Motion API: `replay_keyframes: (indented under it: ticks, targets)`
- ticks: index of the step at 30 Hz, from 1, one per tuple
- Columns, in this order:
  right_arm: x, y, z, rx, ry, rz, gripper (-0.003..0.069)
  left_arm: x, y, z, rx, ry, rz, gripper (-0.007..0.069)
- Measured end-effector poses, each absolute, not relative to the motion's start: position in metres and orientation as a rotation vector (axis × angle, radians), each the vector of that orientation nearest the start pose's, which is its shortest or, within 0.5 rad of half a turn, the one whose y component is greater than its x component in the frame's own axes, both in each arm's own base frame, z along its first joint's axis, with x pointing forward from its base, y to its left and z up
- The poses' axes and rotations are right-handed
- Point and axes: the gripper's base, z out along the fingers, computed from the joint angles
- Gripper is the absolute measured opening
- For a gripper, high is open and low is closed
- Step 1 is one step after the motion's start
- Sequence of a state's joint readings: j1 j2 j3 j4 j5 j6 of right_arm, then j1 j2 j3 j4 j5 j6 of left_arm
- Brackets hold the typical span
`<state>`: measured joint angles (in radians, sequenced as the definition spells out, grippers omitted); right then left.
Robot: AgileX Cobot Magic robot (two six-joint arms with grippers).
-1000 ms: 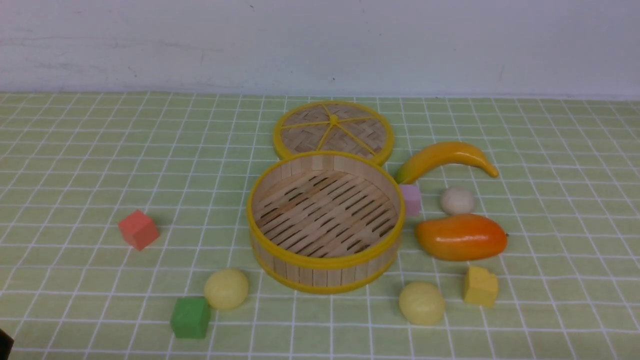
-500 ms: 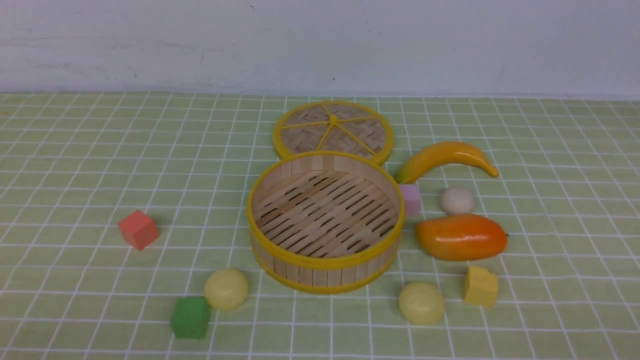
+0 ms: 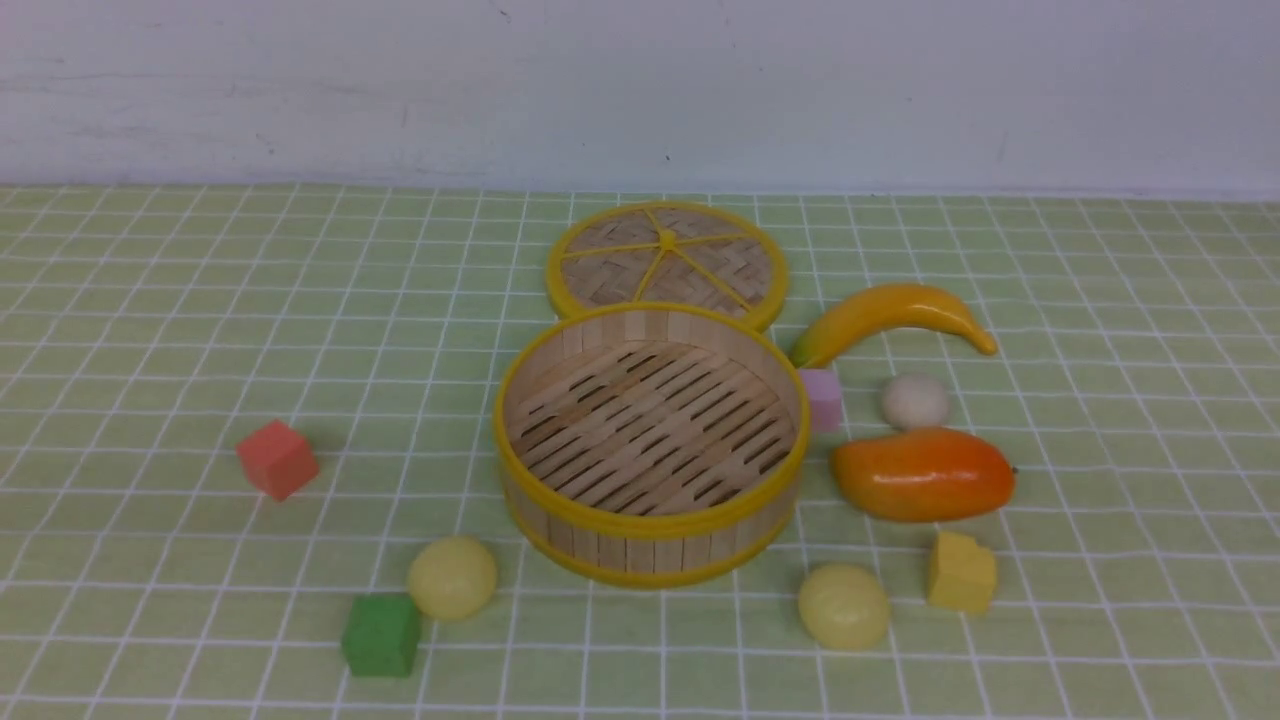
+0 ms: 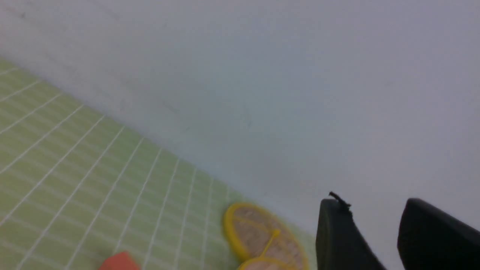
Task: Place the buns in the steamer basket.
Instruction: Use the right arm to grab a steamed stuffed bun
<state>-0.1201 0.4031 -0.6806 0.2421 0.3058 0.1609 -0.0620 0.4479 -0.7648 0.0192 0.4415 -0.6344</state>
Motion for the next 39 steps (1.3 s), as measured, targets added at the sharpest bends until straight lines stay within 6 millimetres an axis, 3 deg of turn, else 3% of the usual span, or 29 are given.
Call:
replay_keyframes:
  ticks: [5,10,12,16,20,21,25,26,30,33,39]
  targets:
    - [0.096,-0.005,0.356,0.316,1.704,0.206,0.0241,0.109,-0.005,0.385,-0.386,1.796,-0.354,0.0238]
    - [0.102,0.006,0.337,0.221,1.817,0.274,0.0241,0.123,-0.009,0.375,-0.402,1.898,-0.385,0.0238]
    - [0.105,0.01,0.335,0.178,1.862,0.288,0.0241,0.122,-0.01,0.374,-0.392,1.919,-0.388,0.0238]
    - [0.127,0.033,0.324,-0.029,2.162,0.358,0.0241,0.116,-0.019,0.368,-0.234,2.026,-0.363,0.0238]
    - [0.158,0.053,0.319,-0.16,2.348,0.39,0.0241,0.109,-0.027,0.358,-0.092,2.17,-0.358,0.0238]
    - [0.178,0.068,0.315,-0.258,2.413,0.396,0.0241,0.104,-0.031,0.353,-0.013,2.242,-0.359,0.0238]
    - [0.218,0.103,0.289,-0.415,2.558,0.396,0.0241,0.097,-0.034,0.346,0.072,2.333,-0.357,0.0238]
    - [0.22,0.106,0.289,-0.426,2.56,0.398,0.0241,0.097,-0.034,0.346,0.077,2.336,-0.357,0.0238]
    - [0.265,0.14,0.252,-0.481,2.697,0.402,0.0241,0.095,-0.035,0.344,0.09,2.36,-0.359,0.0238]
    - [0.286,0.151,0.232,-0.464,2.751,0.413,0.0241,0.095,-0.035,0.344,0.089,2.359,-0.363,0.0238]
    - [0.301,0.159,0.213,-0.45,2.761,0.405,0.0241,0.096,-0.035,0.344,0.088,2.353,-0.366,0.0238]
